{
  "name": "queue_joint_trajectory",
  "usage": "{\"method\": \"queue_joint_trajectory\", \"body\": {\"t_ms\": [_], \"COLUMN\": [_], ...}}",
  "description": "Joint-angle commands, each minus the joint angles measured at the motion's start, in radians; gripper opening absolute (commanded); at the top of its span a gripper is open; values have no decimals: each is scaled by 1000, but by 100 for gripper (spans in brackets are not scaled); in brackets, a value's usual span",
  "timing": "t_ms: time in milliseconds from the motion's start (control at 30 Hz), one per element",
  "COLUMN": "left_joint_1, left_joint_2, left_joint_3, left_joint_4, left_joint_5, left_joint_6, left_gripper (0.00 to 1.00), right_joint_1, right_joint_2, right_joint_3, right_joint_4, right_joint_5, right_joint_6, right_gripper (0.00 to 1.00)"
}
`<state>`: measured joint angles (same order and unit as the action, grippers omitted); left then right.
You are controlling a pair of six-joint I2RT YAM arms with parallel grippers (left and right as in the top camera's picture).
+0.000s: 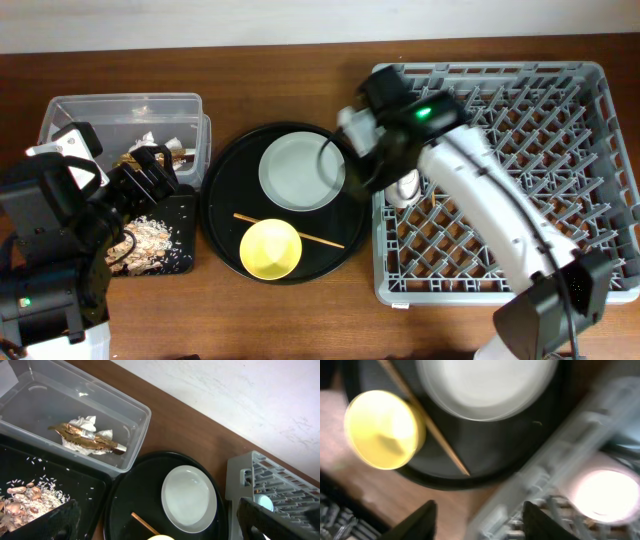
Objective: Sort waste into correct bins and load items into the dishwasher rack
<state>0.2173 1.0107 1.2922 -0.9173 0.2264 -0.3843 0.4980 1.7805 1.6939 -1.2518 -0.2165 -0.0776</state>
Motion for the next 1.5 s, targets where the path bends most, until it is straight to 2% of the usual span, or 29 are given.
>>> {"method": "queue_joint_trajectory", "body": {"t_ms": [0,33,100,167,400,600,1267,1467], "left_joint_1": [2,2,2,2,2,2,2,2], "left_joint_2": [-2,-2,-2,-2,-2,-2,-2,-2], "left_joint_3": [6,6,6,6,6,6,6,6], "left_joint_4": [2,2,2,2,2,2,2,2], "left_joint_5": [-10,-10,-10,-10,-10,-10,-10,-10], "left_joint_6": [19,19,19,19,19,19,19,19], "left_gripper": [99,99,99,99,99,99,99,99], "right_joint_1": [97,121,165,190,198,196,196,196], "right_joint_2": [30,40,52,57,57,57,59,59], "right_joint_3": [-76,-109,-192,-290,-509,-616,-714,-729], "right_joint_4": [55,94,207,323,568,760,856,868], "right_joint_5": [-16,-16,-13,-9,-8,68,71,71], "right_joint_6": [-23,-23,-24,-24,-130,-132,-132,-132], "right_gripper": [57,52,37,28,28,28,24,8]}}
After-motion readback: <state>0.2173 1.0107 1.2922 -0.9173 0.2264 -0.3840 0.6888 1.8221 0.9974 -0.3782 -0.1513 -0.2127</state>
